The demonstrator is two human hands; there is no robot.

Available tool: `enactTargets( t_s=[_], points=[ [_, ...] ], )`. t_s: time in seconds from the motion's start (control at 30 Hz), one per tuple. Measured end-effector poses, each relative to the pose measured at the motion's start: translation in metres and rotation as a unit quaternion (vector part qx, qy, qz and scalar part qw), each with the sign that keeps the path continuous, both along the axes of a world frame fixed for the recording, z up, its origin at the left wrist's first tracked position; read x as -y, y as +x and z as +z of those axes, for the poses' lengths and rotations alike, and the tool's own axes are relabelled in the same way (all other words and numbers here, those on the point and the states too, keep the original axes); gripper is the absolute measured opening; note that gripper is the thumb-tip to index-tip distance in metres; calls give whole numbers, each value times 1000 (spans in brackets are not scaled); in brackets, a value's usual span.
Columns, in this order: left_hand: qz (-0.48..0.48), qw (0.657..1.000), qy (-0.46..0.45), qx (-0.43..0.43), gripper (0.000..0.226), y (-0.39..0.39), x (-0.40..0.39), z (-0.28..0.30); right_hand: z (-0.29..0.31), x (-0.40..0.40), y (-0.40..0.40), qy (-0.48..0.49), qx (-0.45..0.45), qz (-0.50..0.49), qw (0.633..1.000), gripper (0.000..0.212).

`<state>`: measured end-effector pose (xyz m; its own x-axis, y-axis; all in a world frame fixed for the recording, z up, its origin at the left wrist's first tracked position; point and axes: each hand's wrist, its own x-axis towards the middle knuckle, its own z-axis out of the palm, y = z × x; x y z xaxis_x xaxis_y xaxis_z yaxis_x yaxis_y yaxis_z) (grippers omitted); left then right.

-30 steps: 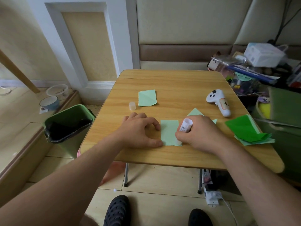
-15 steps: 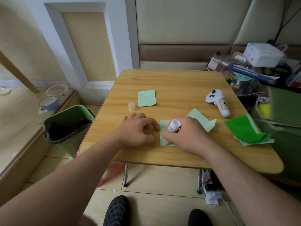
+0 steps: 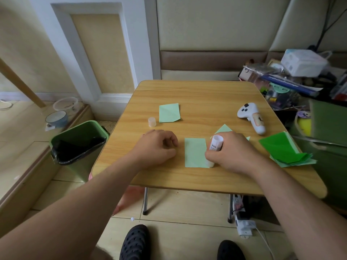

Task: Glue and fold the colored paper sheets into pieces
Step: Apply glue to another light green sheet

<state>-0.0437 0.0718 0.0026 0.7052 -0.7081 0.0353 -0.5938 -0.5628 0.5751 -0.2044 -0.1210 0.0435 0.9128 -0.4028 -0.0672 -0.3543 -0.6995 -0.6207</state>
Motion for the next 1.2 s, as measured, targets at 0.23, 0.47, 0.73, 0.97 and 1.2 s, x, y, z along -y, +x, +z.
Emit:
enactTargets(
  t_s=[0.23,0.47,0.73,0.97,1.2],
  points=[
    [28,999,-13,-28,13,11,-10,7,-1,-9,10,63,76,-6,995,18],
    [-26,999,-16,33,13,8,-9,-2,-11,-26,19,35,52,20,998,19],
    [-53,996,-21,71,13,8,-9,-7,-10,-42,25,6,43,37,998,15],
    [-51,996,-23,70,13,10,-8,-8,-10,-34,28,70,71,8,995,21],
    [-47,996,-21,76,11,12,-7,-9,-15,-33,29,21,66,1,998,21]
  ],
)
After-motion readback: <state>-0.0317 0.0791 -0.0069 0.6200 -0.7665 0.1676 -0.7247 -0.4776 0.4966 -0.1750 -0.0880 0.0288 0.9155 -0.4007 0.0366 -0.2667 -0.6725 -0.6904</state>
